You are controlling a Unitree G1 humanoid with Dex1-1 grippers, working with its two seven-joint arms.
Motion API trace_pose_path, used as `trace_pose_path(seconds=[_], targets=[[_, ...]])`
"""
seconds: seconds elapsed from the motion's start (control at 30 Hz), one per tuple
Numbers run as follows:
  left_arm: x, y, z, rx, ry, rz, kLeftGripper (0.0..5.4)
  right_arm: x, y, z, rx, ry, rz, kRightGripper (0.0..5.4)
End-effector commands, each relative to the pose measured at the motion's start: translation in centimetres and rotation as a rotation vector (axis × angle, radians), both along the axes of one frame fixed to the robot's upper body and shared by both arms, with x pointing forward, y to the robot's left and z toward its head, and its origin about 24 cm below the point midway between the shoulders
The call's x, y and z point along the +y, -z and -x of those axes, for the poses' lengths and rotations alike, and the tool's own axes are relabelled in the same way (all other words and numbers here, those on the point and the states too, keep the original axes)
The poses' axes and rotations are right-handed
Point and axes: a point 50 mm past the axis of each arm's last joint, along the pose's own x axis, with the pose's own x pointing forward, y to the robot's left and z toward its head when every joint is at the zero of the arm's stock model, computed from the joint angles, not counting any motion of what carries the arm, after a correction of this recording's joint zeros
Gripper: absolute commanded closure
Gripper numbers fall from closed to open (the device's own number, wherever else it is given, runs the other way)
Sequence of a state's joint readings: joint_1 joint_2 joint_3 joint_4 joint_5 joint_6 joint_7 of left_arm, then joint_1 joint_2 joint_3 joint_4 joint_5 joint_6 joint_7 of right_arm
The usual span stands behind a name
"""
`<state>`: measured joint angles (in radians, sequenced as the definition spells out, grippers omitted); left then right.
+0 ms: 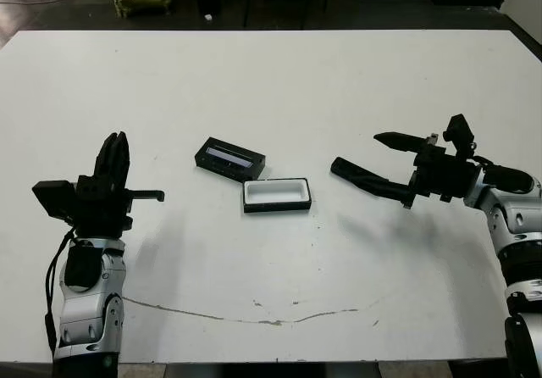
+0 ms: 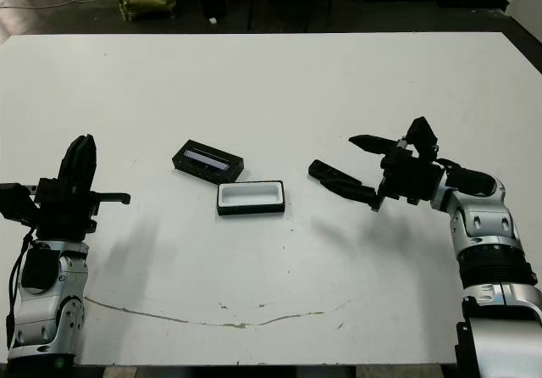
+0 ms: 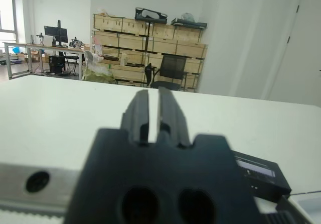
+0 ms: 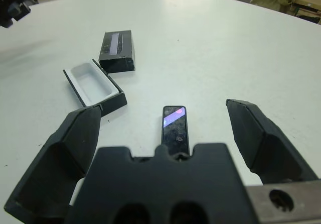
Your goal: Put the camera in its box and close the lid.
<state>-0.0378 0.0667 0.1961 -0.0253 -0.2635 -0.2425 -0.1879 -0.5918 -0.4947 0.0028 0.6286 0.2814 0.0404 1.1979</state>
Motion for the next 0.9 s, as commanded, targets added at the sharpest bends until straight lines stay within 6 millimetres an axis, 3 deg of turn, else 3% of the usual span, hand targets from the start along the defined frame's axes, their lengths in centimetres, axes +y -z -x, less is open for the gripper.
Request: trace_pose_path(seconds=[0.03, 0.9], targets=[[0.2, 0.6, 0.2, 0.035, -0.005, -0.004, 5.40, -0.2, -0.4, -0.3, 0.009, 0.007, 0.057, 0.02], [0.2, 0.7, 0.2, 0.033, -0.006, -0.016, 5.40, -0.7, 0.5, -0.7, 0.120, 0.066, 0.279, 0.02]])
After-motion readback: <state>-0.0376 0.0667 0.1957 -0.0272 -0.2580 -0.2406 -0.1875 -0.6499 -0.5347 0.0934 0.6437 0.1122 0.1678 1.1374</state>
